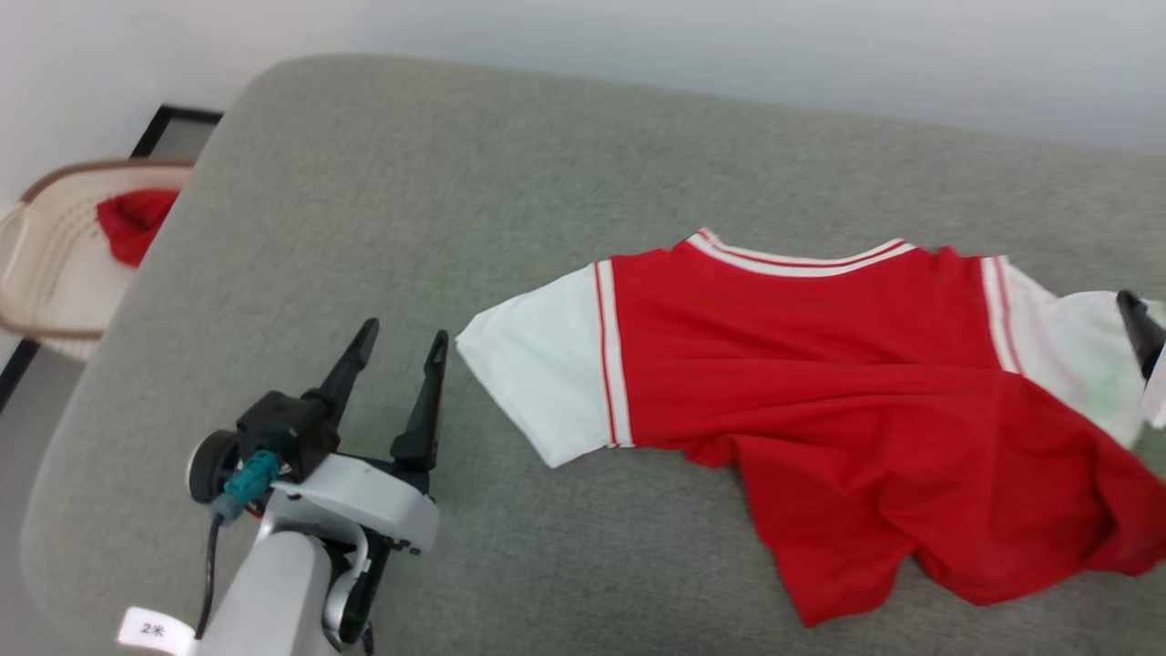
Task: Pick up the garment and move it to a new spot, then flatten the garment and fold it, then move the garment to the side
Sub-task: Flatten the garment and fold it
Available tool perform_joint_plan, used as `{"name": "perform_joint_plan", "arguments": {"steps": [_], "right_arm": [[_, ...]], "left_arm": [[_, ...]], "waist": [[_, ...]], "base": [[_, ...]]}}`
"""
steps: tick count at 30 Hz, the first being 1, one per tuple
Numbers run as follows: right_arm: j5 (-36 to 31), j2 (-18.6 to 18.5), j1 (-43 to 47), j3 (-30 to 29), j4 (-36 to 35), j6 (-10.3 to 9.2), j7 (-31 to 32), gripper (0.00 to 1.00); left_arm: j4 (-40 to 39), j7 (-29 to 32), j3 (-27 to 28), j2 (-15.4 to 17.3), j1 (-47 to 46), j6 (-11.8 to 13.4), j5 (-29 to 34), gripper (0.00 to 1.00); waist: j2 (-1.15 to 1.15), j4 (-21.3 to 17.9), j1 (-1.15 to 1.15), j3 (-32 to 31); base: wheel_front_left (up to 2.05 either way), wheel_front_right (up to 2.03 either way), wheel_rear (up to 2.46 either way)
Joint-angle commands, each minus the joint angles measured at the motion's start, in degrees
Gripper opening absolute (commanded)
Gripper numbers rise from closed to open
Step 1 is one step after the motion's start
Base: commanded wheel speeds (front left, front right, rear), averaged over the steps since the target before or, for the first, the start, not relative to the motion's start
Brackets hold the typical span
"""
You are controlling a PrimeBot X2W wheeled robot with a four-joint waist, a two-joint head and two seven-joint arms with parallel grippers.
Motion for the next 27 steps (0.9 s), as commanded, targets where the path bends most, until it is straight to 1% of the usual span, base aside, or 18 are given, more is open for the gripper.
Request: {"name": "perform_joint_plan", "arguments": {"steps": [1, 6, 13, 18, 22, 24, 27], "right_arm": [[0.8, 0.4, 1.6, 0.2, -1.3, -0.04, -0.5, 1.0], [2.2, 1.9, 7.2, 0.9, -8.8, -0.04, -2.7, 1.0], [3.2, 4.7, 14.5, 1.9, -19.4, -0.04, -5.0, 1.0], [3.8, 5.9, 17.6, 1.7, -24.5, -0.04, -4.3, 1.0], [4.2, 6.4, 18.0, 1.8, -26.8, -0.04, -3.2, 1.0], [4.5, 6.3, 17.7, 1.9, -27.4, -0.04, -2.6, 1.0], [4.7, 6.1, 17.0, 2.0, -28.1, -0.04, -2.0, 1.0]], "left_arm": [[0.3, 0.0, -0.3, 0.5, -0.8, -0.1, -0.4, 1.0], [1.9, 1.2, -2.3, 3.0, -1.9, -0.2, -2.8, 1.0], [3.3, 6.8, -5.7, 7.5, -5.0, -0.2, -8.6, 1.0], [6.5, 16.0, -8.6, 11.2, -8.9, -0.2, -14.7, 1.0], [10.2, 25.9, -10.8, 13.5, -12.9, -0.2, -20.9, 1.0], [12.6, 30.8, -11.7, 14.1, -15.1, -0.2, -23.7, 1.0], [16.6, 37.3, -13.1, 14.8, -18.1, -0.2, -25.8, 1.0]], "waist": [[0.0, -2.7, 0.0, -2.7], [0.0, -5.9, 0.0, -5.4], [0.0, -9.9, 0.0, -8.2], [0.0, -11.7, 0.0, -8.5], [0.0, -12.9, 0.0, -7.9], [0.0, -13.5, 0.0, -7.4], [0.0, -14.2, 0.0, -6.6]], "base": [[0.0, 0.0, 0.0], [0.0, 0.0, 0.0], [0.0, 0.0, 0.0], [0.0, 0.0, 0.0], [0.0, 0.0, 0.0], [0.0, 0.0, 0.0], [0.0, 0.0, 0.0]]}}
